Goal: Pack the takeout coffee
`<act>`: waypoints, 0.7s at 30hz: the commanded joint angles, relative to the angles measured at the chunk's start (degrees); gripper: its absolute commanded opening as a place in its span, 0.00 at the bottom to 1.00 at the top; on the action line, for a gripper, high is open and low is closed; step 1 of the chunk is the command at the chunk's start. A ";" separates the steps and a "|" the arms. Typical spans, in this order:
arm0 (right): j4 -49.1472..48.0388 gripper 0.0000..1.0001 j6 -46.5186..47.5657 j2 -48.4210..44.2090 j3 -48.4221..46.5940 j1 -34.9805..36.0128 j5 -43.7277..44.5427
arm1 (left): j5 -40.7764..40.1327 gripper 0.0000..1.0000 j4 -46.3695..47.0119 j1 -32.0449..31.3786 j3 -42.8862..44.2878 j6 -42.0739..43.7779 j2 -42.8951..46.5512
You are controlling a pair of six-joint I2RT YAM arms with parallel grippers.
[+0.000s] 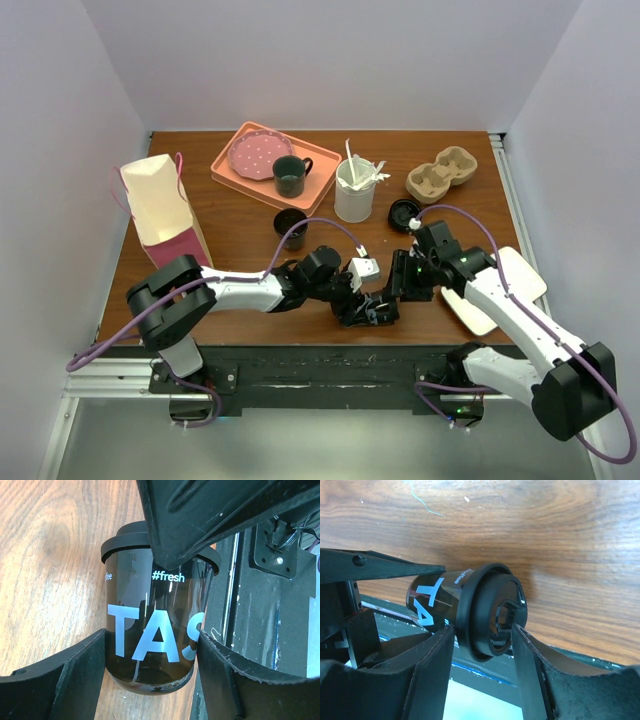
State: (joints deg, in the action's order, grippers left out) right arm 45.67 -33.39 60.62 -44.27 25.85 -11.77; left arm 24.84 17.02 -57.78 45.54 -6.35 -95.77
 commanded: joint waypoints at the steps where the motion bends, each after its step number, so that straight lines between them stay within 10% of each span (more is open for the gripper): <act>1: -3.04 0.51 0.60 -0.06 1.20 0.43 -2.29 | 0.56 0.71 3.02 0.39 2.27 -0.42 1.37; 21: -2.60 0.29 2.53 -4.28 0.68 0.70 -0.45 | -0.93 0.76 0.30 0.56 4.73 -0.59 1.11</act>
State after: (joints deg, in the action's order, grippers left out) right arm 42.11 -32.36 57.74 -41.63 25.98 -13.58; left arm 24.93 14.90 -57.76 46.59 -6.50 -95.77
